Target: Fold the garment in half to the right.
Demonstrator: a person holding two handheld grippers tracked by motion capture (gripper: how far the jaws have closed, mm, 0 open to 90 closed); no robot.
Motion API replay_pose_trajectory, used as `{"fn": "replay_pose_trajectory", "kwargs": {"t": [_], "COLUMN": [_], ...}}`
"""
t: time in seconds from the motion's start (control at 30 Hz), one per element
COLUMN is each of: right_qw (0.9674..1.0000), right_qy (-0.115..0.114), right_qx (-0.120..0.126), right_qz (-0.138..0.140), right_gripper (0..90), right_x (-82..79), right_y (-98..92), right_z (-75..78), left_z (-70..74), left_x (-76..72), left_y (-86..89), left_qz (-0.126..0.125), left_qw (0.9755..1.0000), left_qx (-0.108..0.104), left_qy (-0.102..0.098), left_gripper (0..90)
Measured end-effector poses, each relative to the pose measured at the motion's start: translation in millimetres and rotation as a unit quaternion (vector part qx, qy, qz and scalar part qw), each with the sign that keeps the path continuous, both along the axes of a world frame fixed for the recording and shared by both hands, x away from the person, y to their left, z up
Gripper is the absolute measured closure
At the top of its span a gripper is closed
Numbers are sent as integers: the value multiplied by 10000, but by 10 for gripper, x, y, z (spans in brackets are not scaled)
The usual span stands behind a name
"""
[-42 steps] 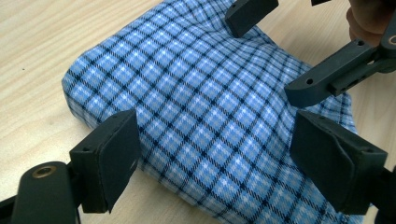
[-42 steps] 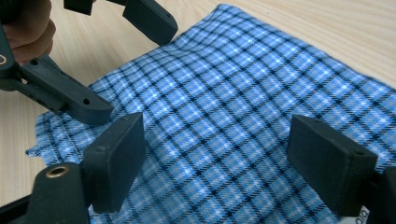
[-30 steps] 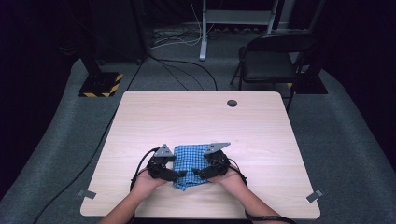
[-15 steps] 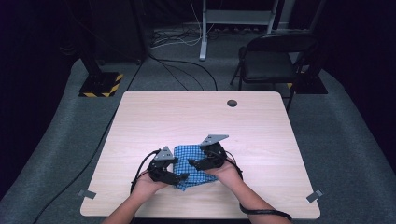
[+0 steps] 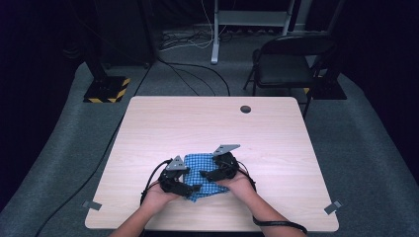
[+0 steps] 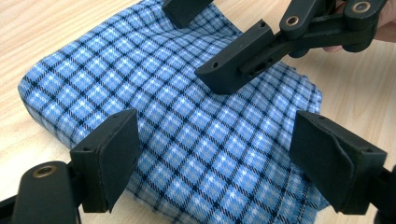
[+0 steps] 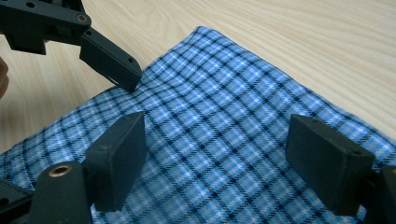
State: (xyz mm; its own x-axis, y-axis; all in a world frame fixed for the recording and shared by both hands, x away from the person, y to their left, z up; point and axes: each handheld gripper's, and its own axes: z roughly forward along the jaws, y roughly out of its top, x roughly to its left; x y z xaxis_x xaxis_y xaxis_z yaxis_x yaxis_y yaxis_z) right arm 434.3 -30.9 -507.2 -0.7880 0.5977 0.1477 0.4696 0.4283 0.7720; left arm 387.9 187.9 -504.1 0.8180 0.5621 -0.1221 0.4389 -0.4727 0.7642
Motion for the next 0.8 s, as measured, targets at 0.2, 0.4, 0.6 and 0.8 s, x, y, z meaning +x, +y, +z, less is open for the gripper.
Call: {"fn": "replay_pose_trajectory", "kwargs": {"t": [0.2, 0.4, 0.6, 0.8], "right_qw": [10000, 10000, 9998, 9997], "right_qy": [18, -57, -142, -176], "right_qx": [-8, 52, 143, 130], "right_qz": [-33, -41, 16, 70], "right_gripper": [194, 197, 196, 196], "right_x": [-10, -88, -214, -285], "right_y": [-37, -115, -206, -266], "right_z": [3, 94, 167, 186], "left_z": [13, 79, 126, 130], "left_x": [2, 34, 109, 205], "left_y": [0, 32, 46, -9], "left_qz": [-22, 24, 135, 209], "left_qw": [10000, 10000, 9999, 9997], "left_qx": [35, 9, -45, -65], "left_qy": [-4, -32, -67, -74], "left_gripper": [158, 160, 160, 160]}}
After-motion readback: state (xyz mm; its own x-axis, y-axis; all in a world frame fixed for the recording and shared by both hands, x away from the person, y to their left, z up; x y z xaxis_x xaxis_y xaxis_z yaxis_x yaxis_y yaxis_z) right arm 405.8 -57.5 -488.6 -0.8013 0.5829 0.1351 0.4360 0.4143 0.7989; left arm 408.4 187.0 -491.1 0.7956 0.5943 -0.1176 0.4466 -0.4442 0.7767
